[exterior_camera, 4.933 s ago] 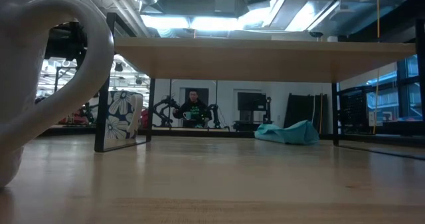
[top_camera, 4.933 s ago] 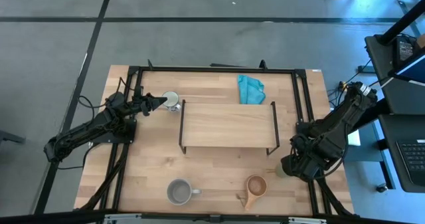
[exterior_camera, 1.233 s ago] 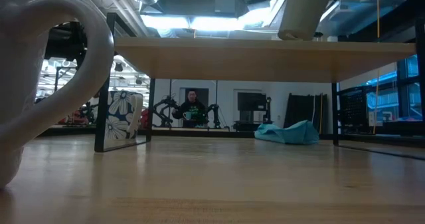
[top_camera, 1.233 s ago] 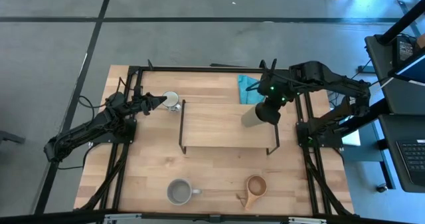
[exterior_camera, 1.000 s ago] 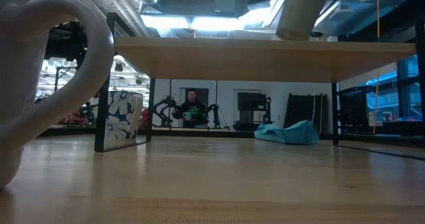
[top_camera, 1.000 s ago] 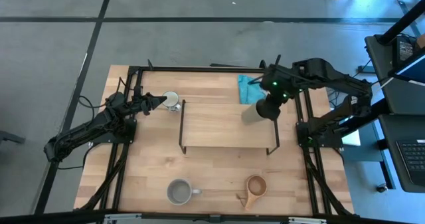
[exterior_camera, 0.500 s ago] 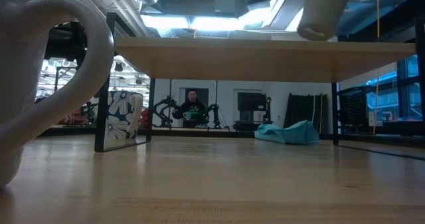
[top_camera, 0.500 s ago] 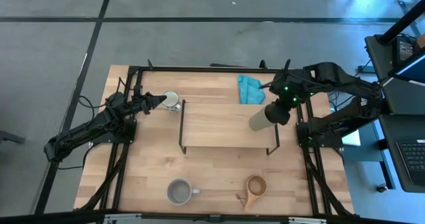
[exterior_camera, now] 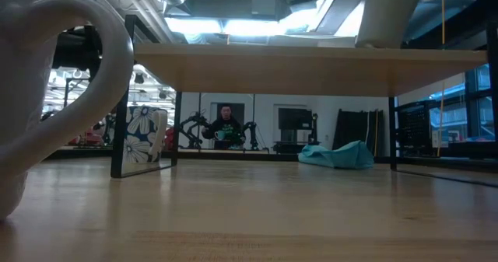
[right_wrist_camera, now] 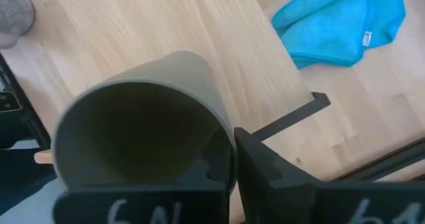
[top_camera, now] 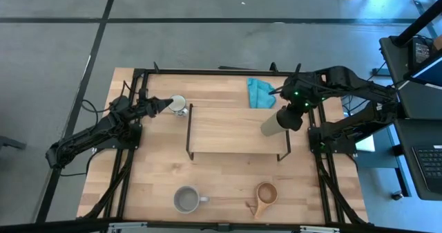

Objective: Stack small to large cups/mugs on shelf
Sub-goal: Put the gray cup on the shelf

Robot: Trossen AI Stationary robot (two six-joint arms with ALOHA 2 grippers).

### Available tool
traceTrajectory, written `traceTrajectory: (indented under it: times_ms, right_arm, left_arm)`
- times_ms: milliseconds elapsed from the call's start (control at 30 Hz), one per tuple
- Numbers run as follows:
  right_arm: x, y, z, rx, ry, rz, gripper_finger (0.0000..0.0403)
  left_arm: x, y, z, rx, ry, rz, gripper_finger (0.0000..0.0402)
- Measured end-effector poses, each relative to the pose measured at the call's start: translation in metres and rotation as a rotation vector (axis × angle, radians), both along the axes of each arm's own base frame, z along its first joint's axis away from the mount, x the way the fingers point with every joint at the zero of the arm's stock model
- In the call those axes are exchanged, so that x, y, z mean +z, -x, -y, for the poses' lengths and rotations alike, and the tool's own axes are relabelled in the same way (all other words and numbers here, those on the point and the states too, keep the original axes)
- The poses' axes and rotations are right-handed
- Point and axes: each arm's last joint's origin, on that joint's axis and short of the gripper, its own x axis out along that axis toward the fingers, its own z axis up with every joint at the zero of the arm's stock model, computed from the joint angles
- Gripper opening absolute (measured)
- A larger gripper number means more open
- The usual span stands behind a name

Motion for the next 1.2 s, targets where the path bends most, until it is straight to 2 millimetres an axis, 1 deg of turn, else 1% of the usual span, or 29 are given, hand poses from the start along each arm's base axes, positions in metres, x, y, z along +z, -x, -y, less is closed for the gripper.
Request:
traceTrajectory:
  times_ms: [67, 133, 200, 267, 367, 433, 533, 600, 667, 733, 833, 967, 1067, 1200]
  right_arm:
    - [0.0, 0.0, 0.0, 0.003, 0.003, -0.001, 0.0014]
    - [0.0, 0.0, 0.0, 0.002, 0.009, -0.002, 0.0014]
    - [0.0, 0.0, 0.001, -0.001, 0.011, -0.002, 0.0014]
    - [0.0, 0.0, 0.001, -0.003, 0.012, -0.002, 0.0014]
    - [-0.001, -0.001, 0.001, -0.002, 0.013, -0.005, 0.0014]
    - [-0.001, -0.002, 0.001, 0.006, 0.02, -0.007, 0.0014]
    - [-0.001, -0.001, 0.002, 0.032, 0.052, -0.011, 0.0014]
    - [-0.001, -0.001, 0.002, 0.041, 0.074, -0.013, 0.0014]
    - [-0.001, -0.001, 0.003, 0.05, 0.093, -0.015, 0.0014]
    - [-0.001, -0.001, 0.003, 0.05, 0.095, -0.015, 0.0014]
    - [-0.001, -0.001, 0.003, 0.048, 0.094, -0.015, 0.0014]
    - [-0.001, -0.001, 0.003, 0.04, 0.091, -0.015, 0.0014]
    - [-0.001, -0.001, 0.003, 0.038, 0.089, -0.015, 0.0014]
    - [-0.001, -0.001, 0.003, 0.038, 0.085, -0.014, 0.0014]
  left_arm:
    - [0.005, 0.0, 0.002, -0.06, 0.002, 0.058, 0.0027]
    - [0.02, 0.001, 0.007, -0.157, -0.099, 0.142, 0.0028]
    - [0.043, 0.005, 0.011, -0.194, -0.204, 0.22, 0.0028]
    - [0.068, 0.01, 0.016, -0.183, -0.294, 0.258, 0.0028]
    - [0.099, 0.017, 0.021, -0.172, -0.366, 0.217, 0.0028]
    - [0.117, 0.019, 0.023, -0.205, -0.39, 0.19, 0.0028]
    - [0.142, 0.016, 0.024, -0.285, -0.417, 0.163, 0.0028]
    - [0.156, 0.009, 0.021, -0.341, -0.424, 0.143, 0.0028]
    - [0.166, -0.003, 0.016, -0.402, -0.416, 0.113, 0.0028]
    - [0.172, -0.021, 0.009, -0.481, -0.392, 0.077, 0.0028]
    - [0.174, -0.056, 0.0, -0.597, -0.358, 0.008, 0.0028]
    - [0.181, -0.105, -0.006, -0.71, -0.385, -0.047, 0.0028]
    - [0.187, -0.136, -0.011, -0.775, -0.415, -0.059, 0.0028]
    - [0.183, -0.174, -0.019, -0.855, -0.38, -0.092, 0.0028]
